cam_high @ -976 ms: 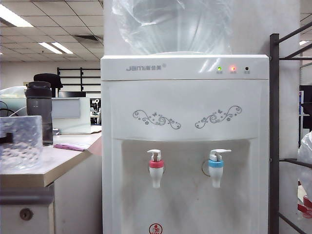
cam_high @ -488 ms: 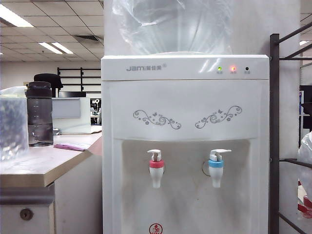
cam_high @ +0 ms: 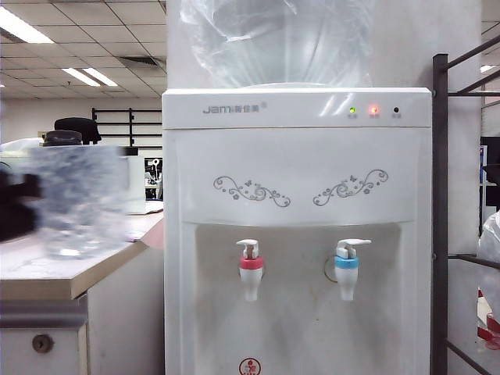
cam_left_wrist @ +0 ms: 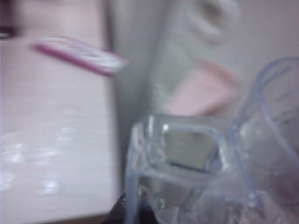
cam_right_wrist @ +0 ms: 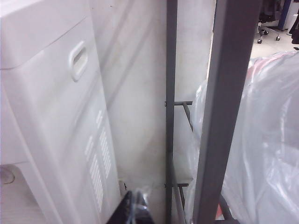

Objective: Pick up the plastic mug from the left desk, go to the hot water outlet of the water dispenser, press the vertical switch to get some water, then put the mug back on the desk.

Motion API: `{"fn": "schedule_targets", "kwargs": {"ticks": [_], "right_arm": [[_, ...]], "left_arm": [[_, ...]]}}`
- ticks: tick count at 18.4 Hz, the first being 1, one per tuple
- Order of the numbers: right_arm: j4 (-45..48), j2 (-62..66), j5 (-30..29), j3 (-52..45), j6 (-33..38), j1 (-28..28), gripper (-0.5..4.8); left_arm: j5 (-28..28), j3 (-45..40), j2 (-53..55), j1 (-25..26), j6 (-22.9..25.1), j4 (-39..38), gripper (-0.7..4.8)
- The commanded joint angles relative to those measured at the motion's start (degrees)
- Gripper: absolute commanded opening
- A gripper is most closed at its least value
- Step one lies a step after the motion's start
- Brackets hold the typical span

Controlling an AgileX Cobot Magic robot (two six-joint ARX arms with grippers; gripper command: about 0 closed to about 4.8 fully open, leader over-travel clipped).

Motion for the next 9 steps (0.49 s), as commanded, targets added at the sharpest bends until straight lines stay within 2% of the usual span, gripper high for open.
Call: {"fn": "schedule_targets", "kwargs": {"ticks": [1,4,5,9], "right_arm": [[0.8,0.0,0.1,0.0,0.2,0.0,0.03],[0.8,0.0,0.1,0.0,0.2,0.0,0.04],[0.8,0.0,0.1,0.0,0.2,0.0,0.03],[0.8,0.0,0.1,0.0,0.2,0.0,0.03]], "left_arm": [[0.2,0.4,-0.2,-7.7,0.2,1.6,-0.05],[0.2,2.1,-0.2,-13.8,0.2,-0.4,-0.05],[0.3,3.7,-0.2,-16.0,0.2,-3.3,-0.05],[1.9,8.7,0.0,-18.7,-0.5,-10.2,-0.05]]}}
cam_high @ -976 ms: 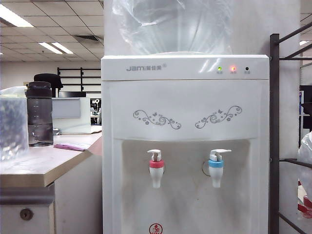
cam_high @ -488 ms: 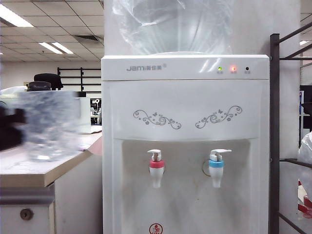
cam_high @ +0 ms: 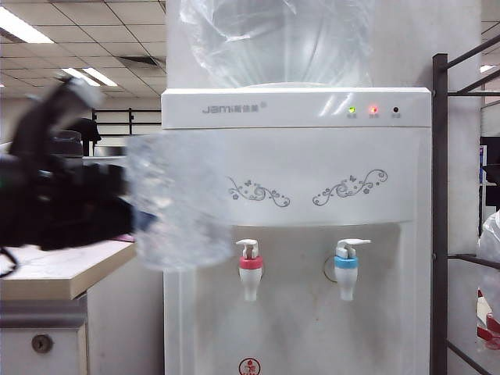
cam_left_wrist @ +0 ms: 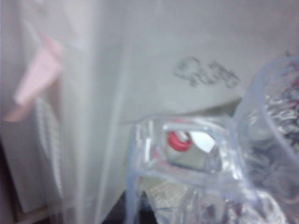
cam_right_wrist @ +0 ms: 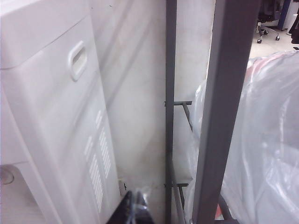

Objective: Pick up the plastic mug from the left desk, go to the hot water outlet of the water dispenser, press the vertical switch to get some water, then put the mug back on the desk.

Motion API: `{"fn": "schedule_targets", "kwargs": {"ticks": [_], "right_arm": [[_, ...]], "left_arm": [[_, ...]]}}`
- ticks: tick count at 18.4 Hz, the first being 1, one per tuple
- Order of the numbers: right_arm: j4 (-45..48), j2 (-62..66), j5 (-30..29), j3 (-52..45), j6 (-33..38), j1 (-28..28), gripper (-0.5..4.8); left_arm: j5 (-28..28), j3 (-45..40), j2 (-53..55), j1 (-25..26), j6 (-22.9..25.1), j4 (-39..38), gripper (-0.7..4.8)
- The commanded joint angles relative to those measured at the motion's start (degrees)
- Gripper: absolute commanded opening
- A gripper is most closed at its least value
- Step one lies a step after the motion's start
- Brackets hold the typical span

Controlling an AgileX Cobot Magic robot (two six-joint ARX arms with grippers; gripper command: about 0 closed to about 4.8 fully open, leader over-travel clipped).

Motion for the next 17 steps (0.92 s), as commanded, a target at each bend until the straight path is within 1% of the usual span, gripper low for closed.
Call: {"fn": "schedule_targets", "kwargs": {"ticks": [1,2,4,6,7,9,11,12,13,14,15,17], "right_arm": [[0.8,0.0,0.1,0.0,0.2,0.0,0.03],[0.8,0.0,0.1,0.0,0.2,0.0,0.03],[0.8,0.0,0.1,0.0,0.2,0.0,0.03],[0.8,0.0,0.1,0.0,0.2,0.0,0.03],[0.8,0.0,0.1,0.0,0.2,0.0,0.03],[0.8,0.0,0.1,0.0,0.2,0.0,0.03],[0.8,0.0,0.1,0.0,0.2,0.0,0.03],[0.8,0.0,0.1,0.0,0.2,0.0,0.04],[0.8,0.0,0.1,0.0,0.2,0.0,0.03],[0.8,0.0,0.1,0.0,0.2,0.0,0.03],[0.8,0.0,0.1,0.0,0.2,0.0,0.03],[0.8,0.0,0.1,0.0,0.2,0.0,0.03]], "left_arm": [[3.4,4.2,0.3,-1.4,-0.4,-3.0,-0.05],[4.5,5.4,1.0,-1.7,-0.4,-3.0,-0.06],[3.4,7.8,4.1,-2.4,-1.5,-1.5,-0.06],[3.6,10.0,10.1,-2.4,-7.2,1.6,-0.06],[3.8,10.9,12.6,-2.4,-8.0,1.7,-0.06],[4.0,13.8,19.7,-2.4,-7.8,3.5,-0.05],[4.1,17.1,23.5,-2.7,-7.1,4.7,-0.05],[2.1,19.1,25.3,-3.3,-3.4,5.4,-0.05],[0.3,19.7,26.4,-3.5,-3.5,5.1,-0.05],[-0.7,19.8,28.1,-3.7,-5.1,5.2,-0.05],[-0.7,19.7,30.3,-3.7,-8.0,5.2,-0.05],[-0.6,19.7,32.5,-3.7,-6.6,6.5,-0.05]]}}
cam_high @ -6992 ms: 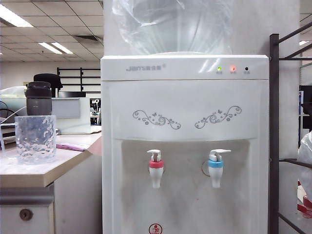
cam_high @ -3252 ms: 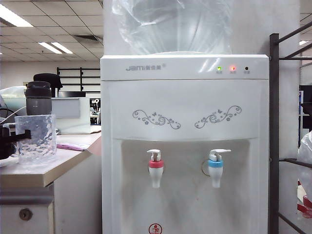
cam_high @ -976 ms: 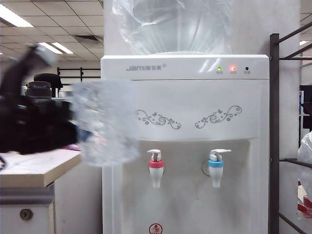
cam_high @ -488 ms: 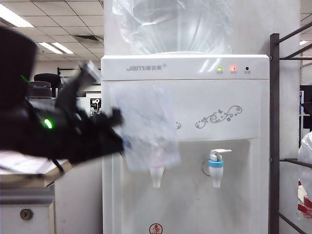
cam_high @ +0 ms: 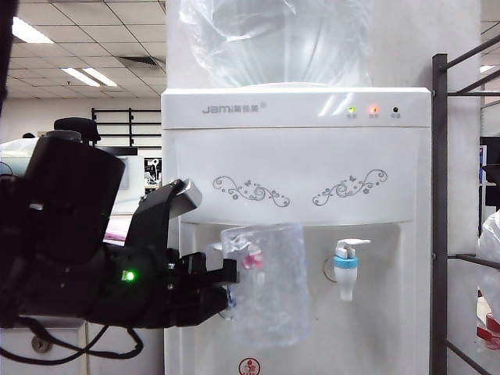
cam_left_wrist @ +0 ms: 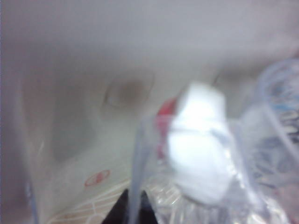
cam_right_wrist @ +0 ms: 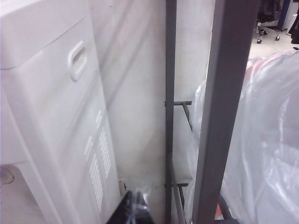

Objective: Pick up the plastic mug from the left desk, go to the hot water outlet of the water dispenser, press the vertical switch to get some water, then put the mug back on the desk.

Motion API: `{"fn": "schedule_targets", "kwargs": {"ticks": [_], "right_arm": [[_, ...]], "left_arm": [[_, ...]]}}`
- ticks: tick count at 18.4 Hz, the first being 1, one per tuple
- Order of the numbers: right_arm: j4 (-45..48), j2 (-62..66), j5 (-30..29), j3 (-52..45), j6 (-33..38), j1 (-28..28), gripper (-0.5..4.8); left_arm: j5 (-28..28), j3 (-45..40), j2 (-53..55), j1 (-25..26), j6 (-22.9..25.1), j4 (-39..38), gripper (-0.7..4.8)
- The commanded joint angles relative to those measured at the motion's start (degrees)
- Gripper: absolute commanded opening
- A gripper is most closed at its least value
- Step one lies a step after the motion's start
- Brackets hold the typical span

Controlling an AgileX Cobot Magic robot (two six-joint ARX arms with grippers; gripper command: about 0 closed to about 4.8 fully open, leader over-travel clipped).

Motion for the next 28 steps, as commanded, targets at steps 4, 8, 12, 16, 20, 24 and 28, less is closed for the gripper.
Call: {"fn": "schedule_targets", "kwargs": {"ticks": [4,8,12,16,20,24,28], "right_arm": [[0.8,0.0,0.1,0.0,0.2,0.0,0.03],[0.8,0.0,0.1,0.0,0.2,0.0,0.04],[0.8,0.0,0.1,0.0,0.2,0.0,0.03],[0.8,0.0,0.1,0.0,0.2,0.0,0.03],[0.8,0.0,0.1,0.0,0.2,0.0,0.03],[0.8,0.0,0.1,0.0,0.2,0.0,0.03],[0.8,0.0,0.1,0.0,0.2,0.0,0.04]], "left_arm": [[-3.7,0.7,3.1,0.0,2.8,0.5,-0.05],[-1.1,-0.1,4.2,-0.2,5.2,5.0,-0.05],[-3.5,-5.6,-3.0,-2.1,7.8,5.2,-0.05],[-5.2,-7.5,-5.1,-1.9,7.6,5.2,-0.05],[-6.5,-5.9,-5.1,-0.2,2.0,1.3,-0.05],[-3.7,-4.0,-5.3,-0.5,2.0,2.2,-0.05],[0.5,-6.2,-5.3,-0.5,-0.5,4.1,-0.05]]}}
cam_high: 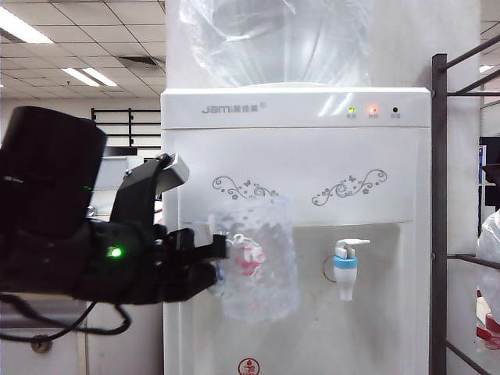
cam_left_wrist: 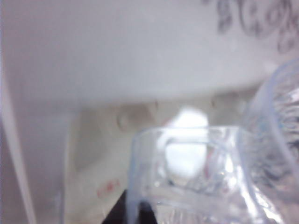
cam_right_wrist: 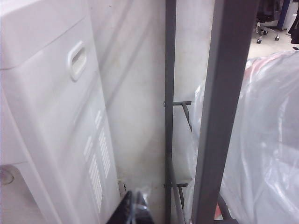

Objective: Pick up the plastic mug from the left desk, go to the hot water outlet of the water dispenser, press the vertical switch to get some water, then put the mug back on the desk.

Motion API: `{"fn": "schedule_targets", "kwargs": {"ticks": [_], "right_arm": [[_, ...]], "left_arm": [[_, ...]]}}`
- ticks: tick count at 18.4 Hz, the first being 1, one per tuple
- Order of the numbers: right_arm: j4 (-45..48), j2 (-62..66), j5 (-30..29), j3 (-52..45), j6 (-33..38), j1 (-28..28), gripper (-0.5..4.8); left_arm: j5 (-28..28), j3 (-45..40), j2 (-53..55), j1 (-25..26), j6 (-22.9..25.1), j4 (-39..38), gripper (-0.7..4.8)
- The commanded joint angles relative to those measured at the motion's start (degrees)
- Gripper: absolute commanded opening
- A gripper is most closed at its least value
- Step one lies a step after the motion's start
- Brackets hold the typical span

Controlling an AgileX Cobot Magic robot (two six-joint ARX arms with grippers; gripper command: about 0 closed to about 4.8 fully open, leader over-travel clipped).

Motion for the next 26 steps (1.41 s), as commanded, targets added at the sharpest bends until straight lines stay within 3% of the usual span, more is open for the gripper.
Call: {"fn": "schedule_targets", "kwargs": {"ticks": [1,2,5,10,26], "right_arm": [[0.8,0.0,0.1,0.0,0.2,0.0,0.04],[0.8,0.0,0.1,0.0,0.2,0.0,0.04],[0.8,0.0,0.1,0.0,0.2,0.0,0.03],[0.8,0.0,0.1,0.0,0.2,0.0,0.04],[0.8,0.0,0.1,0.0,0.2,0.0,0.03]], "left_arm": [[3.8,-2.7,-0.5,-0.1,-1.8,3.1,-0.05],[4.3,-2.8,-0.5,0.2,-1.4,2.9,-0.05],[4.2,-2.4,-0.4,0.8,5.6,1.9,-0.05],[4.4,-2.0,-0.5,0.6,1.4,2.8,-0.05],[4.3,-2.0,-0.5,0.6,1.6,2.6,-0.05]]}}
